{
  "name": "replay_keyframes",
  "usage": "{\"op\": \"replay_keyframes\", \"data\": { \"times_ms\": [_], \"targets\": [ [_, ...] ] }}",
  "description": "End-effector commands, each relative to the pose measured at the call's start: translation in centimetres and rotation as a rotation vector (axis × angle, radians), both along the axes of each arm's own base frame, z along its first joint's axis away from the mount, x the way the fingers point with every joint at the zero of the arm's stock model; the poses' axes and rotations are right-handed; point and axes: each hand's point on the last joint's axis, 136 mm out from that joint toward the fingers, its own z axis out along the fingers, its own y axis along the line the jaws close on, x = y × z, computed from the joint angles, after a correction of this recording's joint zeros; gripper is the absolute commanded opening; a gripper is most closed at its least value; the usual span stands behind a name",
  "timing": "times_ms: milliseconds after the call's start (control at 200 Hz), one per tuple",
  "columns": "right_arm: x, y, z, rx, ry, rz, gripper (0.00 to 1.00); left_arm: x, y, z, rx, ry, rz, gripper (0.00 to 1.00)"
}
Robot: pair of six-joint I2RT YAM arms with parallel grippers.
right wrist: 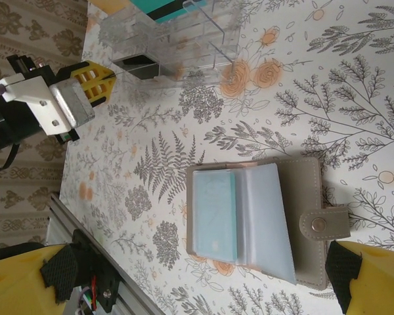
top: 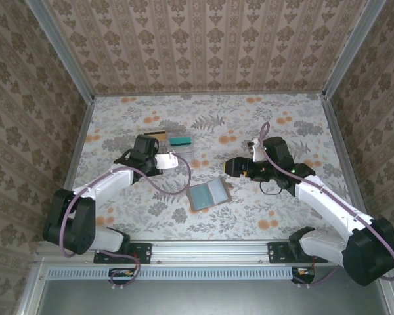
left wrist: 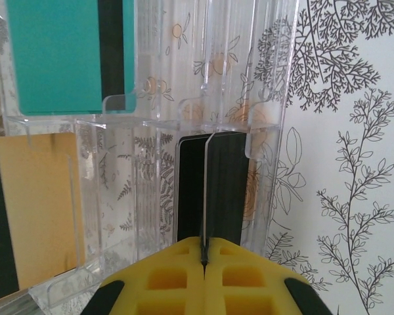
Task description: Take the credit cards out of the card holder
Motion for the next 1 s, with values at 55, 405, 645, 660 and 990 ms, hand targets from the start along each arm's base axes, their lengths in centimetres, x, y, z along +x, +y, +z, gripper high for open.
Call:
{"op": "replay_keyframes", "data": {
  "times_ms": [55, 405, 645, 660, 990],
  "targets": [
    [0.9, 0.3, 1.6, 0.022, -0.046, 0.020, 1.00, 0.1, 0.1, -0.7, -0.003, 0.005, -0.016, 0.00],
    [1.1, 0.3, 1.5, 0.028, -0.042, 0.018, 1.00, 0.6, 0.2, -1.5, -0.001, 0.017, -0.015, 0.00],
    [1.2, 0.4, 1.4, 0.029, -0.036, 0.017, 1.00, 0.9, 0.1, -2.1, 0.001, 0.026, -0.011, 0.00],
    [1.2, 0.3, 1.4, 0.029, -0.036, 0.015, 1.00, 1.0, 0.1, -2.0, -0.001, 0.026, -0.008, 0.00],
    [1.3, 0.3, 1.2, 0.035, -0.033, 0.013, 1.00, 1.6, 0.4, -1.7, -0.001, 0.022, 0.016, 0.23]
  ]
}}
